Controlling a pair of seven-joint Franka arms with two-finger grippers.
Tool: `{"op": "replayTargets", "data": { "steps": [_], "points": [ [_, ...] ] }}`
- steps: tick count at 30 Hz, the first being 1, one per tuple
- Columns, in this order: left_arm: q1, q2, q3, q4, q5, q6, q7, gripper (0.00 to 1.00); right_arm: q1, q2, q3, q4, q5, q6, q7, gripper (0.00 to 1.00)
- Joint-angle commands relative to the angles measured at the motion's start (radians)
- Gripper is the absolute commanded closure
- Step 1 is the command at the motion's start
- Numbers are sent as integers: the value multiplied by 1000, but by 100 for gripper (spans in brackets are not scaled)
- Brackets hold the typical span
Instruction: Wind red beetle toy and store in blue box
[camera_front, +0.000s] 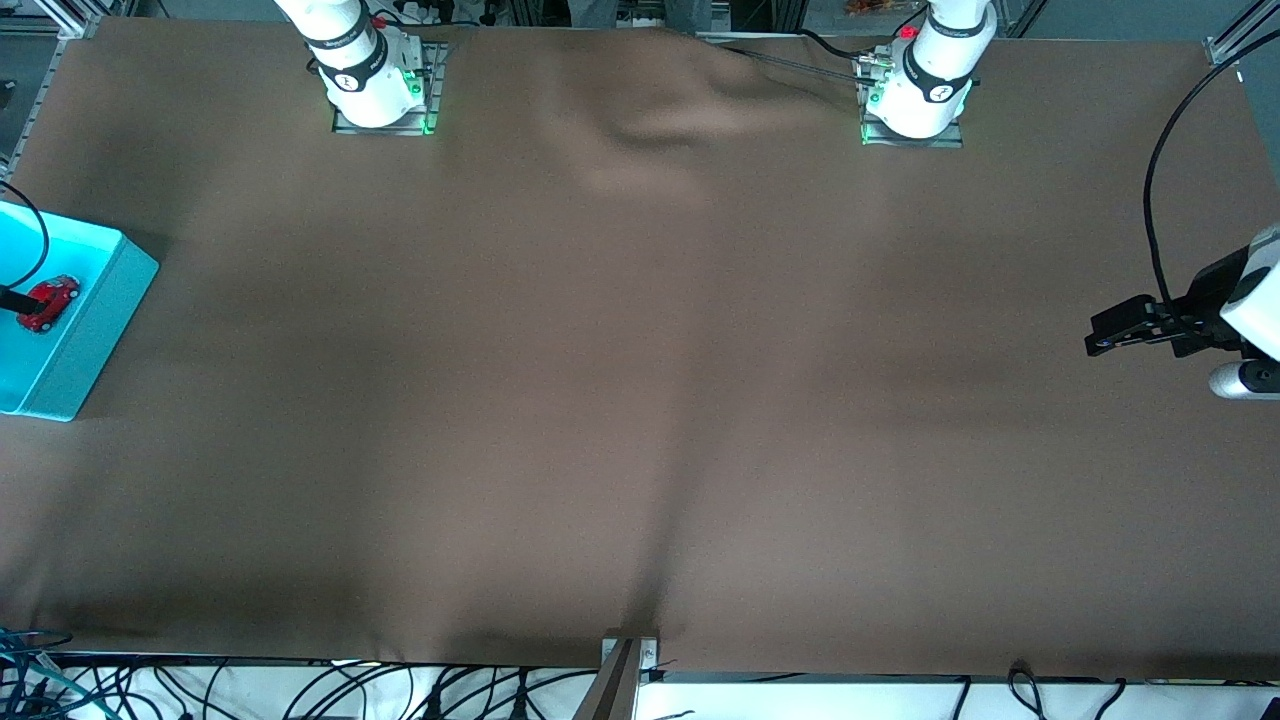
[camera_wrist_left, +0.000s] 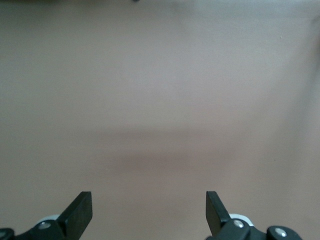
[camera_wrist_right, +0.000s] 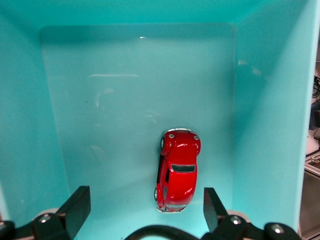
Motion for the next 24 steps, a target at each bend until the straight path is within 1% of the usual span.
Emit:
{"op": "replayTargets", "data": {
  "steps": [1, 24],
  "points": [
    [4, 8, -1, 20, -10, -10, 21, 0, -9, -51, 14, -2, 19, -63, -66, 0],
    [1, 8, -1, 20, -10, -10, 21, 0, -7, -242, 160, -2, 21, -330, -74, 0]
  ]
}}
